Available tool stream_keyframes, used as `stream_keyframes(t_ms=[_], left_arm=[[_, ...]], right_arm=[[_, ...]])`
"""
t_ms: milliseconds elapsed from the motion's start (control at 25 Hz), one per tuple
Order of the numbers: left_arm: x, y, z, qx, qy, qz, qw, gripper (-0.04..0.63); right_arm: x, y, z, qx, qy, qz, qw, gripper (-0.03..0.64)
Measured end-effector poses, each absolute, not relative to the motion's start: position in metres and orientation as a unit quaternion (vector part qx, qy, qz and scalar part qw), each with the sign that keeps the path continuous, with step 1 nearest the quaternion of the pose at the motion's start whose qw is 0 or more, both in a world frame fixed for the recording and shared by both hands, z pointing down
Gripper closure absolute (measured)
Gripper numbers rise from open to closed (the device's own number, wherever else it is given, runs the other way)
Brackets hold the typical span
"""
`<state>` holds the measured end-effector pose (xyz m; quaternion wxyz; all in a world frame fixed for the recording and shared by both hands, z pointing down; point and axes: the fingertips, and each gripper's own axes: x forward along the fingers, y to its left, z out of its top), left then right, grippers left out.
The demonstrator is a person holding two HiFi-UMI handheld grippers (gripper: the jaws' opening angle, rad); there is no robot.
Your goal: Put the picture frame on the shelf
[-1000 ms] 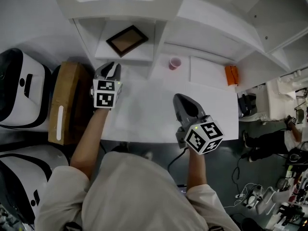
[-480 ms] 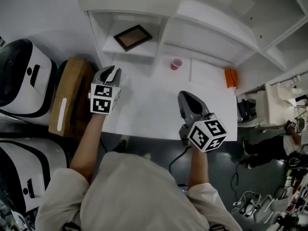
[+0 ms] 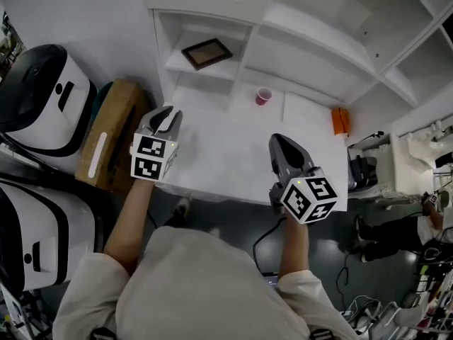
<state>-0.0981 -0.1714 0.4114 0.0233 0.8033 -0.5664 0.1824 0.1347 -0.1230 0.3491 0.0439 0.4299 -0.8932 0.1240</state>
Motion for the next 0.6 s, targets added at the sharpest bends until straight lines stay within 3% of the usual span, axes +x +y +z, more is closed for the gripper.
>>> stream_keyframes(t_ms=[600], left_arm=[[-0.069,-0.054,0.363,0.815,-0.559,0.148,-0.030,0.588]], right_arm=[[0.122,-0.037,0.332,0.403,-0.909,0.083,0.065,0.611]])
